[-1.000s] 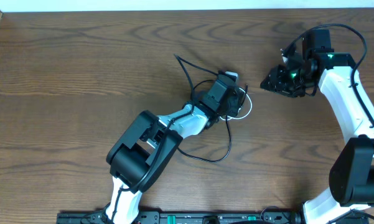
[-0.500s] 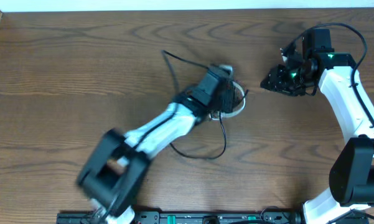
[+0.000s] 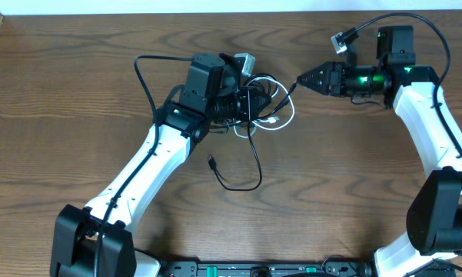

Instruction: Untangle cables

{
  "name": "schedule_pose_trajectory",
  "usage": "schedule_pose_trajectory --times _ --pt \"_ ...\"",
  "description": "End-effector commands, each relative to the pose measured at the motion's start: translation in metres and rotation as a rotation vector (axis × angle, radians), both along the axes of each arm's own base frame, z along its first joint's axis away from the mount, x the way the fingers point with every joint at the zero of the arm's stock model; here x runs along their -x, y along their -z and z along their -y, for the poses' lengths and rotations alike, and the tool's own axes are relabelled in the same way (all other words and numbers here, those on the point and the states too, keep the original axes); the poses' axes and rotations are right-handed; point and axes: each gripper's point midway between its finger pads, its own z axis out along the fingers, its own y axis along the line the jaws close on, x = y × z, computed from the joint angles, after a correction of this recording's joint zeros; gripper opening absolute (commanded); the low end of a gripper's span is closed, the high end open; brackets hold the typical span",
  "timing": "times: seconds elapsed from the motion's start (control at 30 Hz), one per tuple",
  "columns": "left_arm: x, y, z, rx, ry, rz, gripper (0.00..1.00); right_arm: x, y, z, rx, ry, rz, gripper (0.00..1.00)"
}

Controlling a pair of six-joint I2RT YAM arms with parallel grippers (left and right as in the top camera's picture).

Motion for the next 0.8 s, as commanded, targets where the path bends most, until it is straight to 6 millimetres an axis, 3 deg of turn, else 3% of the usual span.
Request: schedule_pose_trajectory --times 0.0,0.1,0.27,0.37,0.5,0.57,0.77 --pt "0.006 -0.004 0.005 0.03 0.042 -0.014 0.08 0.007 -0.015 -0.023 -0.065 -0.052 -0.004 0.56" --pt "0.006 -0.004 0.005 0.029 0.041 -0.016 0.07 0.006 -0.013 -0.039 -0.045 -0.047 -0.009 0.58" --pt "0.006 -0.004 0.005 0.029 0.041 -0.017 0.07 0.003 0.014 -0.055 0.058 0.06 -0.135 0.5" --pt "0.005 -0.004 0.005 0.03 0.041 -0.013 0.07 0.005 0.039 -0.057 0.131 0.132 -0.239 0.41" --pt "0.004 -0.006 0.006 0.034 0.041 -0.005 0.07 0.011 0.058 -0.067 0.147 0.114 -0.299 0.34" --pt "0.004 -0.007 0.006 0.036 0.041 0.0 0.07 0.013 0.069 -0.07 0.16 0.112 -0.33 0.24" --pt "-0.007 -0.018 0.004 0.072 0.016 0.04 0.08 0.016 0.102 -0.058 0.259 0.167 -0.411 0.04"
